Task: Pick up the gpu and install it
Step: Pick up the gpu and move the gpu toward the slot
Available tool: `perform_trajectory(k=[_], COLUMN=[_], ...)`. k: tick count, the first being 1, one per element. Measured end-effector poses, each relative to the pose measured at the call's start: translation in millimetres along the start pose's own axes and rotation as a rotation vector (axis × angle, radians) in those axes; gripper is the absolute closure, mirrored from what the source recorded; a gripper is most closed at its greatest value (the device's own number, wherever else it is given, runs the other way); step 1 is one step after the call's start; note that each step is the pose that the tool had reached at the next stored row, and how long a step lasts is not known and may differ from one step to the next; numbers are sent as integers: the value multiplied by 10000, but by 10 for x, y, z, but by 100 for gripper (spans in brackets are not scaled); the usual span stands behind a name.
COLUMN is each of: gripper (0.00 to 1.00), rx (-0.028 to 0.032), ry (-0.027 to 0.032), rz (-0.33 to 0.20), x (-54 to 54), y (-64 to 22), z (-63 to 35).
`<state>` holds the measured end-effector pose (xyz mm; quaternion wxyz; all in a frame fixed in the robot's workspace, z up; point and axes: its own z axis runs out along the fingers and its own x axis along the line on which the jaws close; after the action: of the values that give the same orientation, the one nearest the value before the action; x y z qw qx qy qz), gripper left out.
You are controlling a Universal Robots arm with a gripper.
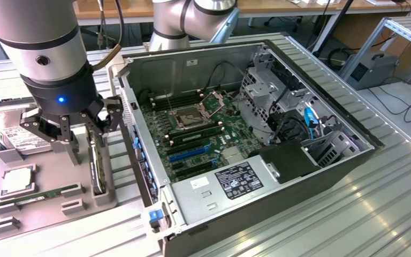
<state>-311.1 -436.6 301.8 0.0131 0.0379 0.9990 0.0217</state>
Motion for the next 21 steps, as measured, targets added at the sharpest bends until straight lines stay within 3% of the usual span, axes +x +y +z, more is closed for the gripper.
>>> perform_trajectory(k=[11, 21], gripper=[52, 52], rx=[0, 1], ry=[0, 0], rz=[-1, -1], x=[9, 15], y=[100, 97], z=[64, 171])
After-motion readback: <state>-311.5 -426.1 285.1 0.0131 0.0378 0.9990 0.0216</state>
